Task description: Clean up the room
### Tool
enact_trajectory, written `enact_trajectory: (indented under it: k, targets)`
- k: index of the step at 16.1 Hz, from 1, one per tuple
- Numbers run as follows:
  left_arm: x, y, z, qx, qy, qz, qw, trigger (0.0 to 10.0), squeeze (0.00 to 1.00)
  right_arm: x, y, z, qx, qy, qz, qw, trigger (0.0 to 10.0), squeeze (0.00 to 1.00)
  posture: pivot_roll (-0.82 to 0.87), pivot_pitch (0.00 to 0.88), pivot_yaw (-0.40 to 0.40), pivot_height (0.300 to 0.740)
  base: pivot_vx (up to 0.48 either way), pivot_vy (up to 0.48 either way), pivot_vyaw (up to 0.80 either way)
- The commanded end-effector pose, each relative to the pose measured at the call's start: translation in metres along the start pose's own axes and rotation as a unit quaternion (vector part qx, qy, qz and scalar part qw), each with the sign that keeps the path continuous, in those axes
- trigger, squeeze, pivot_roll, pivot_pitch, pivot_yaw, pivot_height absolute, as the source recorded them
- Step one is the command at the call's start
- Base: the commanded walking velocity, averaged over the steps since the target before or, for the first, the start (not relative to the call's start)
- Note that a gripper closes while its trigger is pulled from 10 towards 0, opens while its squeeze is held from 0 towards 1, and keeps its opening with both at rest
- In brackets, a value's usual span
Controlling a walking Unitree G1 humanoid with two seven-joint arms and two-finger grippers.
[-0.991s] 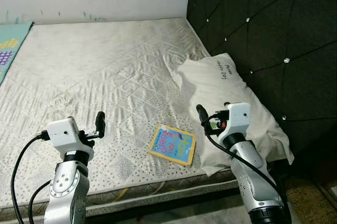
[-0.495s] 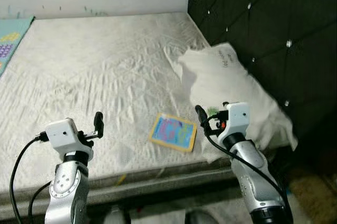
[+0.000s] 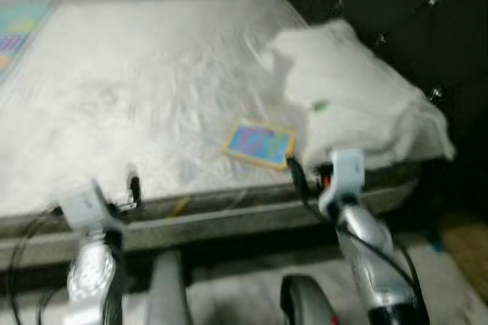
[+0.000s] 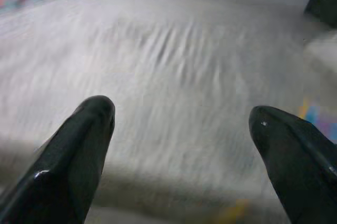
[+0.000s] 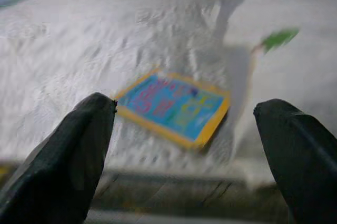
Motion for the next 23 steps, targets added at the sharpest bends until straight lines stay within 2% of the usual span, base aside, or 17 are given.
enact_trajectory:
  k: [1, 5, 19, 23]
  targets:
    - [0.0167, -0.0058, -0.0004, -0.006, -0.008, 0.029, 1.000, 10.0, 0.00, 0.0092, -0.0041, -0.0049, 0.010, 0.006, 0.014, 1.000, 10.0, 0.00, -0.07, 0.090, -0.011, 0.576, 0.000, 0.000, 0.00]
    - [0.0185, -0.0047, 0.0023, -0.018, -0.002, 0.034, 0.999, 10.0, 0.00, 0.0090, -0.0032, -0.0077, 0.019, 0.013, 0.013, 1.000, 10.0, 0.00, -0.07, 0.095, -0.011, 0.576, 0.000, 0.000, 0.00]
    - [0.0199, -0.0059, 0.0050, -0.033, 0.003, 0.037, 0.999, 10.0, 0.00, 0.0085, -0.0032, -0.0067, 0.015, 0.004, 0.013, 1.000, 10.0, 0.00, -0.07, 0.111, -0.009, 0.576, 0.336, 0.000, 0.00]
    - [0.0174, -0.0071, 0.0025, -0.004, -0.003, 0.031, 1.000, 10.0, 0.00, 0.0086, -0.0034, -0.0061, 0.016, 0.004, 0.013, 1.000, 10.0, 0.00, -0.07, 0.111, -0.010, 0.576, 0.090, 0.000, 0.00]
Point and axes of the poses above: a point about 5 cm out from each wrist's last joint towards the gripper, its own y axis pointing back from the gripper into the wrist, its own x axis along the axis of the wrist's last joint, z = x × y, the point moved 3 cm from there along -y, pointing out of the wrist towards the gripper, and after that the axes turned 4 degrees about -y, right-handed, at the moved point
